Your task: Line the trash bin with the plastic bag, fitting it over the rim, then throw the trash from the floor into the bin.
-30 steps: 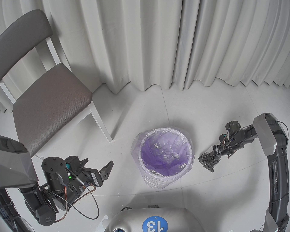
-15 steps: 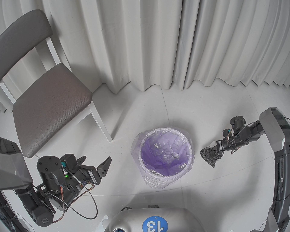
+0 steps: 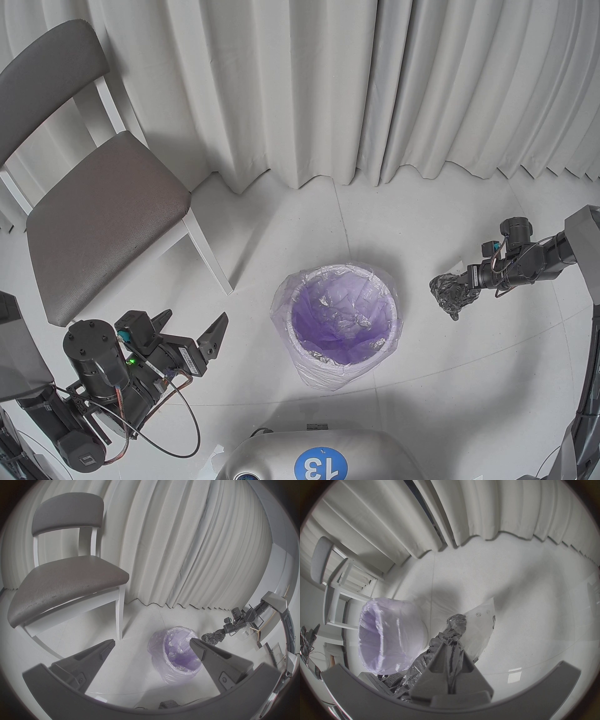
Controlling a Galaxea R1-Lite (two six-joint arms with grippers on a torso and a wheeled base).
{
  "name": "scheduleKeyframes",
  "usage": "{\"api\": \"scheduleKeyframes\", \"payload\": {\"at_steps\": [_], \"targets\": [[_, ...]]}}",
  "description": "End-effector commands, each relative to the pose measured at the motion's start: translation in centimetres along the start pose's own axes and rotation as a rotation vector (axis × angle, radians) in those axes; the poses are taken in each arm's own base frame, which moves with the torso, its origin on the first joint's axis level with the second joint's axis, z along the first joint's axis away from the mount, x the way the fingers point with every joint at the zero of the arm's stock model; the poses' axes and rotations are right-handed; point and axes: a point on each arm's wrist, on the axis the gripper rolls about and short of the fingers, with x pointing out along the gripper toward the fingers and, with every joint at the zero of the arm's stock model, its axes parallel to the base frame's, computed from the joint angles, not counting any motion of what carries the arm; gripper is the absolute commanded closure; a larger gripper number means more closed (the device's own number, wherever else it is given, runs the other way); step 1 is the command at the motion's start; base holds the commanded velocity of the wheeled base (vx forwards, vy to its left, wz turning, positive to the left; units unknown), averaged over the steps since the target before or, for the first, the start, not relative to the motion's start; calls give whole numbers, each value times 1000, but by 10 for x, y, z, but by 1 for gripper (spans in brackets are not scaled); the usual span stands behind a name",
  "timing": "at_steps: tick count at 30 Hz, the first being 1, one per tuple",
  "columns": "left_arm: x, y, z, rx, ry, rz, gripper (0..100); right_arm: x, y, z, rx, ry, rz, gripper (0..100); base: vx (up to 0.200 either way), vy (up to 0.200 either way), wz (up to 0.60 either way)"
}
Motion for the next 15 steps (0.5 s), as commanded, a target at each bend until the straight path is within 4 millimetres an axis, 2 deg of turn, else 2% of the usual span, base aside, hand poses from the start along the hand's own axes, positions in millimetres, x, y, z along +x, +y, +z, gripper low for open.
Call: {"api": "scheduleKeyframes", "payload": {"at_steps": [1, 8, 9, 11, 15], "targets": [[-7, -4, 9, -4, -50, -11, 0, -44, 17, 15, -50, -115, 1, 100, 0, 0, 0], [-13, -3, 14, -11, -72, -12, 0, -94, 52, 21, -149, -291, 18, 100, 0, 0, 0], [-13, -3, 14, -11, -72, -12, 0, -94, 52, 21, -149, -291, 18, 100, 0, 0, 0], [-16, -3, 17, -25, -88, -17, 0, -114, 70, 19, -193, -367, 32, 100, 0, 0, 0], [-22, -6, 12, -17, -62, -35, 0, -139, 93, 14, -258, -472, 52, 100, 0, 0, 0]]}}
